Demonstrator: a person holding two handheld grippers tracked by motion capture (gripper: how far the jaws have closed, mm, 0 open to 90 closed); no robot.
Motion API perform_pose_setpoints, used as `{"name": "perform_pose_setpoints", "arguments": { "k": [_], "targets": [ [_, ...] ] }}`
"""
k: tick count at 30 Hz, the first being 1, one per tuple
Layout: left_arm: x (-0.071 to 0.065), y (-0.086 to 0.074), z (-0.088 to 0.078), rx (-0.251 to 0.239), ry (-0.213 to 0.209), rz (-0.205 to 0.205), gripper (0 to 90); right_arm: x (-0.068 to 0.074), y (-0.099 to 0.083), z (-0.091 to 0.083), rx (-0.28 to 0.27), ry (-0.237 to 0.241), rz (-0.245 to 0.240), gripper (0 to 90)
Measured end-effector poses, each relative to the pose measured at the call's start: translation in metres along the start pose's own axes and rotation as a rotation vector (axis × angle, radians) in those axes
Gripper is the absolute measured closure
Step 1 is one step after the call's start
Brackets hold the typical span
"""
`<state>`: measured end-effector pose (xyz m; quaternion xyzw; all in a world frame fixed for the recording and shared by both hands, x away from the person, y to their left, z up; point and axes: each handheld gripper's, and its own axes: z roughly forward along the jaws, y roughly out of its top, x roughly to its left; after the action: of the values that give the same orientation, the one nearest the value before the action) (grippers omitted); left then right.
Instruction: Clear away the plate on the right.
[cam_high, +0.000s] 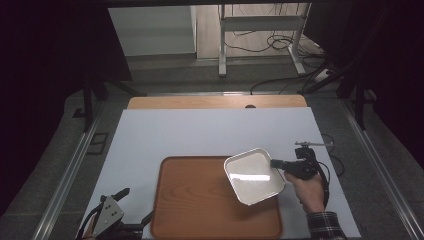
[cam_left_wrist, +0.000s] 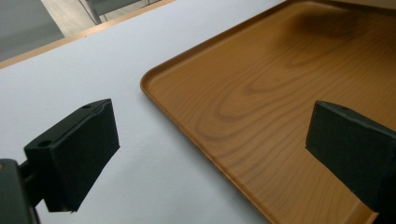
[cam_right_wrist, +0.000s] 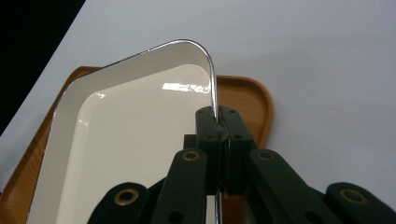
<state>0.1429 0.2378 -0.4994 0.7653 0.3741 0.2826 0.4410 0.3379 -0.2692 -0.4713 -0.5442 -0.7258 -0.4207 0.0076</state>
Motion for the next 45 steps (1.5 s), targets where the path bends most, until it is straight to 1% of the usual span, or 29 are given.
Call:
{"name": "perform_pose_setpoints", "arguments": {
  "k": [4,5,6,13,17,19,20,23,24,25,28,29,31,34,35,36,37,40,42,45],
  "targets": [
    [0.0,0.0,0.0,0.0,0.0,0.0,2.3,0.006,0.001,0.009,0.008,0.02,0.004,87.6],
    [0.0,0.0,0.0,0.0,0.0,0.0,2.4,0.006,0.001,0.009,0.008,0.02,0.004,87.6],
    [0.0,0.0,0.0,0.001,0.0,0.001,2.4,0.009,0.001,0.015,0.016,0.028,0.006,87.7],
    [0.0,0.0,0.0,0.001,-0.001,0.002,2.3,0.023,0.002,0.035,0.042,0.043,-0.004,87.7],
    [0.0,0.0,0.0,0.0,-0.001,0.003,2.3,0.035,0.003,0.051,0.058,0.046,-0.015,87.6],
    [0.0,0.0,0.0,-0.001,-0.001,0.003,2.3,0.037,0.003,0.054,0.061,0.046,-0.018,87.6],
    [0.0,0.0,0.0,0.0,-0.001,0.004,2.3,0.042,0.002,0.063,0.074,0.045,-0.025,87.6],
    [0.0,0.0,0.0,0.0,-0.002,0.006,2.3,0.048,0.002,0.071,0.085,0.039,-0.034,87.6],
    [0.0,0.0,0.0,0.0,-0.002,0.006,2.4,0.048,0.002,0.071,0.085,0.039,-0.034,87.6],
    [0.0,0.0,0.0,0.0,-0.002,0.006,2.3,0.05,0.001,0.076,0.088,0.035,-0.04,87.6],
    [0.0,0.0,0.0,-0.001,-0.002,0.007,2.3,0.052,0.001,0.081,0.093,0.03,-0.042,87.6],
    [-0.001,0.0,0.0,-0.001,-0.003,0.008,2.3,0.053,0.0,0.086,0.101,0.025,-0.043,87.6],
    [-0.001,0.0,0.0,-0.001,-0.003,0.009,2.3,0.054,-0.001,0.09,0.104,0.012,-0.044,87.6],
    [-0.001,0.0,0.0,0.0,-0.003,0.01,2.3,0.053,-0.002,0.094,0.114,-0.008,-0.052,87.4],
    [-0.001,0.0,0.0,0.0,-0.003,0.01,2.3,0.053,-0.002,0.094,0.114,-0.008,-0.052,87.4],
    [-0.001,0.0,0.0,0.0,-0.003,0.01,2.3,0.053,-0.002,0.095,0.117,-0.015,-0.055,87.3],
    [-0.001,0.0,0.0,0.001,-0.003,0.011,2.3,0.052,-0.003,0.097,0.118,-0.035,-0.057,87.2],
    [-0.001,0.0,0.0,0.0,-0.003,0.011,2.4,0.049,-0.003,0.098,0.114,-0.045,-0.055,87.5],
    [-0.001,0.0,0.0,0.001,-0.004,0.012,2.4,0.047,-0.004,0.099,0.119,-0.044,-0.054,87.4],
    [-0.001,0.0,0.0,0.001,-0.004,0.014,2.3,0.047,-0.005,0.1,0.12,-0.045,-0.067,85.5]
  ]
}}
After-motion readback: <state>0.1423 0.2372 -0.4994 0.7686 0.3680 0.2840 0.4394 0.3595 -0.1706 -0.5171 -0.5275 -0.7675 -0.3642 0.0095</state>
